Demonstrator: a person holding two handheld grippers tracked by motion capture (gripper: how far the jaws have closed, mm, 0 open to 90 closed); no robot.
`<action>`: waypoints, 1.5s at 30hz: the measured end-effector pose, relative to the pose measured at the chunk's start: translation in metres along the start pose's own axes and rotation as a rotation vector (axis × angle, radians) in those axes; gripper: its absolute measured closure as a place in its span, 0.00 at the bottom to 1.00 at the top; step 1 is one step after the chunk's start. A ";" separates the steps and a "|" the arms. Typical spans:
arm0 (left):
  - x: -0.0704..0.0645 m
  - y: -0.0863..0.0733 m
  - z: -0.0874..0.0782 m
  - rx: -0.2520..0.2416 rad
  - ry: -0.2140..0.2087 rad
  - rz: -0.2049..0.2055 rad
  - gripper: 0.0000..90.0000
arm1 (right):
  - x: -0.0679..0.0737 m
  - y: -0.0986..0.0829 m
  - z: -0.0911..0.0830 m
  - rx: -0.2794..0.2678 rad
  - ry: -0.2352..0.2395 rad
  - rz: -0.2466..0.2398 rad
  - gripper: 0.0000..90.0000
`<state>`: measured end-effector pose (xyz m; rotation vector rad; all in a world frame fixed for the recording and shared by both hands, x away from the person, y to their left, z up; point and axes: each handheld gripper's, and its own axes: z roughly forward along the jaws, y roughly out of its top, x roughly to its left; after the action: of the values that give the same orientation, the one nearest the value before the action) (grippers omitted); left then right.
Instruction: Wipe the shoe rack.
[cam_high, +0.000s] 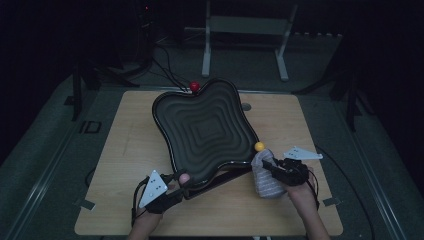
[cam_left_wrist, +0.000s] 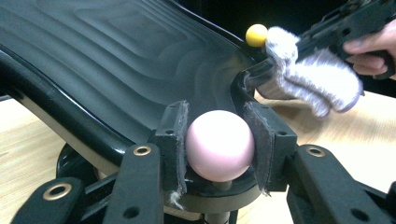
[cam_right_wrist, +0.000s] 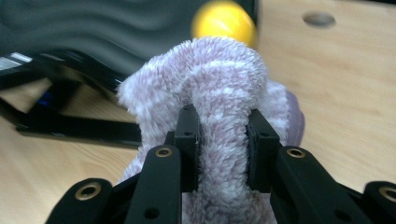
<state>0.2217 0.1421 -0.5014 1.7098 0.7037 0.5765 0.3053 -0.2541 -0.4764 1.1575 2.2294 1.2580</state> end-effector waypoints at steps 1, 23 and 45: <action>0.000 0.000 0.000 0.000 -0.001 -0.002 0.67 | 0.004 0.002 -0.002 -0.010 0.003 -0.011 0.79; 0.000 0.000 0.002 -0.004 -0.020 -0.018 0.67 | 0.017 -0.002 0.016 0.017 -0.057 -0.029 0.79; -0.003 0.001 0.005 -0.003 -0.037 -0.026 0.67 | 0.038 0.004 0.019 0.014 -0.028 -0.035 0.79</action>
<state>0.2231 0.1361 -0.5012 1.7022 0.6967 0.5263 0.2958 -0.2127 -0.4796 1.1297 2.2317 1.2069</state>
